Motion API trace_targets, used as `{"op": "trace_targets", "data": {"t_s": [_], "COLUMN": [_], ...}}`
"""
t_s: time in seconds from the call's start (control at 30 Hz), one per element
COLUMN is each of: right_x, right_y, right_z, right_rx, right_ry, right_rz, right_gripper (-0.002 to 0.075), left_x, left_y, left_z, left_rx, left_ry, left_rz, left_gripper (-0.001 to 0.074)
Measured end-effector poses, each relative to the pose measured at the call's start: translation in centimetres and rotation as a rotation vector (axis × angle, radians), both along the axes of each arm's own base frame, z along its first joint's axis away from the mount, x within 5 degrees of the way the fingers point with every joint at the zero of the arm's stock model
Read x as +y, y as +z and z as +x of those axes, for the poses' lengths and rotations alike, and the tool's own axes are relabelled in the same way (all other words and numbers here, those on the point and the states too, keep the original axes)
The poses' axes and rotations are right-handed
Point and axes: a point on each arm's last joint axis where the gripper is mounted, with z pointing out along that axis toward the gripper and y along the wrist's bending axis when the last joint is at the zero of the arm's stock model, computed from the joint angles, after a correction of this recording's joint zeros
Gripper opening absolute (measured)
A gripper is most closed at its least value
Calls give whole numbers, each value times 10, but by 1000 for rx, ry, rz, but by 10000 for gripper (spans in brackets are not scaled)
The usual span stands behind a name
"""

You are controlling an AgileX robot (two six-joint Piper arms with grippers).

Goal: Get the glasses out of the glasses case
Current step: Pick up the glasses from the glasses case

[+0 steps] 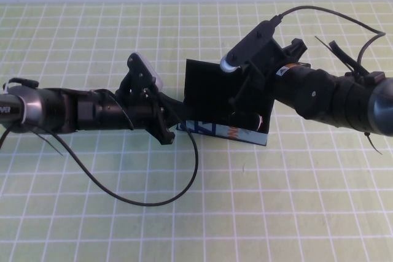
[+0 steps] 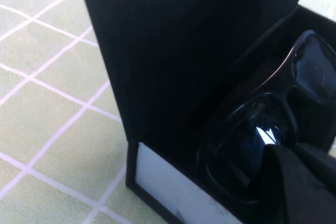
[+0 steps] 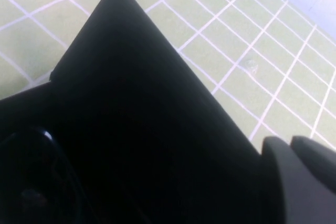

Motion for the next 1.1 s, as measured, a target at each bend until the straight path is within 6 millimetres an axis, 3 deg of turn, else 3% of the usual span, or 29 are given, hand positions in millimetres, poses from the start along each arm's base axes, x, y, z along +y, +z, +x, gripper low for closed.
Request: {"op": "trace_targets", "data": {"t_s": [0.17, 0.27, 0.37, 0.5, 0.67, 0.87, 1.1], "right_x": [1, 2, 6, 15, 18, 19, 11], "right_y": [12, 36, 62, 72, 52, 22, 15], "right_z": [-1, -7, -22, -38, -38, -26, -11], "right_rx": [-11, -7, 96, 281, 440, 498, 442], "right_ry": [11, 44, 134, 230, 198, 105, 20], "right_rz": [15, 50, 102, 168, 203, 189, 225], "right_gripper": [-15, -16, -16, -16, -16, -16, -16], "left_x": [0, 0, 0, 0, 0, 0, 0], "left_y": [0, 0, 0, 0, 0, 0, 0], "left_z": [0, 0, 0, 0, 0, 0, 0], "left_rx": [0, 0, 0, 3, 10, 12, 15], "left_ry": [0, 0, 0, 2, 5, 5, 7], "left_rz": [0, 0, 0, -1, -4, -5, -6], "left_gripper": [-4, -4, -4, -4, -4, -4, -4]}}
